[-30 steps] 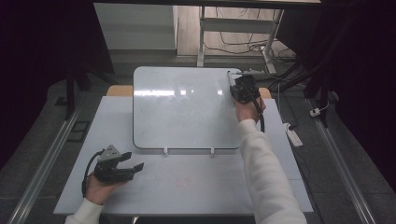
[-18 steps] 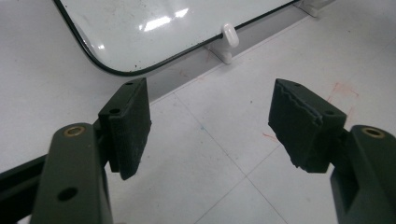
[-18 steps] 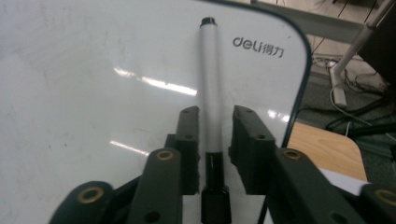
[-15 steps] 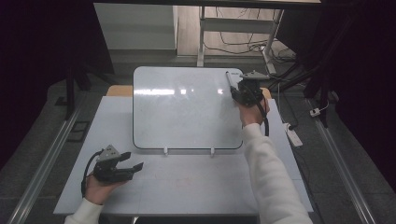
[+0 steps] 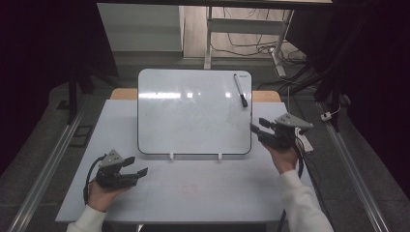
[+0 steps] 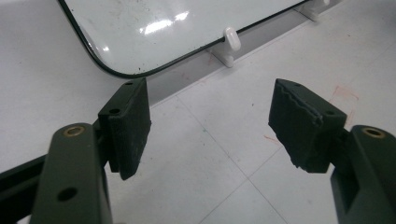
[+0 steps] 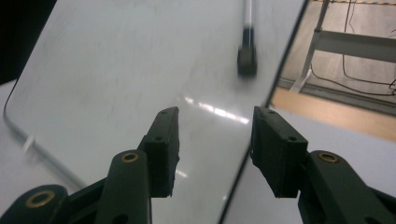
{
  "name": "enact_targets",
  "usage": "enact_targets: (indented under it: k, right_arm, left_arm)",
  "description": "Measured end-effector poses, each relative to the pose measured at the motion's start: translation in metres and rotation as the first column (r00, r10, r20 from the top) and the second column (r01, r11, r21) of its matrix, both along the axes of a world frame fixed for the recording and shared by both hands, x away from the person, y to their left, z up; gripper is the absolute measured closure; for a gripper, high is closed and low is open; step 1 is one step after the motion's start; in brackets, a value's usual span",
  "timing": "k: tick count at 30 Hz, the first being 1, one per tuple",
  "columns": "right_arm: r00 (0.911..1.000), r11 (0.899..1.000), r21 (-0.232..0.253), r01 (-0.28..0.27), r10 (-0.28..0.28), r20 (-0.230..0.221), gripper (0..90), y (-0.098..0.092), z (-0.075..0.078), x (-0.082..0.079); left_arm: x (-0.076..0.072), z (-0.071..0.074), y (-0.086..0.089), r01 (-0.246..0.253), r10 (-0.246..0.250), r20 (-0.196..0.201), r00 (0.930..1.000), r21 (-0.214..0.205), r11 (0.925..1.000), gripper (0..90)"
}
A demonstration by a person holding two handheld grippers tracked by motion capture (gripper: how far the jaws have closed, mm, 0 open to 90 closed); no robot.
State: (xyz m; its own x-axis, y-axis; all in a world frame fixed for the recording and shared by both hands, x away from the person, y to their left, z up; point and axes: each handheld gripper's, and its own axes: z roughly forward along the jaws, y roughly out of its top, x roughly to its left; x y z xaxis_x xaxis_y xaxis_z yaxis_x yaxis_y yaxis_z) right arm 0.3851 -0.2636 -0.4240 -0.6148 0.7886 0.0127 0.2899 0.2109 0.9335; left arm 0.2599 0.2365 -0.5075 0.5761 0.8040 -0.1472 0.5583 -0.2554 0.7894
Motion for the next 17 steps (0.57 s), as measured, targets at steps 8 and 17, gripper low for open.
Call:
enact_targets:
  k: [8, 17]
  right_arm:
    - [0.9964, 0.996, -0.037, -0.081, 0.08, -0.028, 50.8, -0.038, -0.044, -0.047]
    - [0.994, 0.992, -0.07, -0.103, 0.1, -0.046, 49.7, -0.046, -0.058, -0.056]
  left_arm:
    - [-0.001, 0.001, -0.001, 0.005, -0.005, 0.007, 1.0, 0.002, 1.0, 30.3]
    - [-0.001, 0.001, -0.002, 0.015, -0.015, 0.017, 0.9998, -0.001, 0.9999, 28.6]
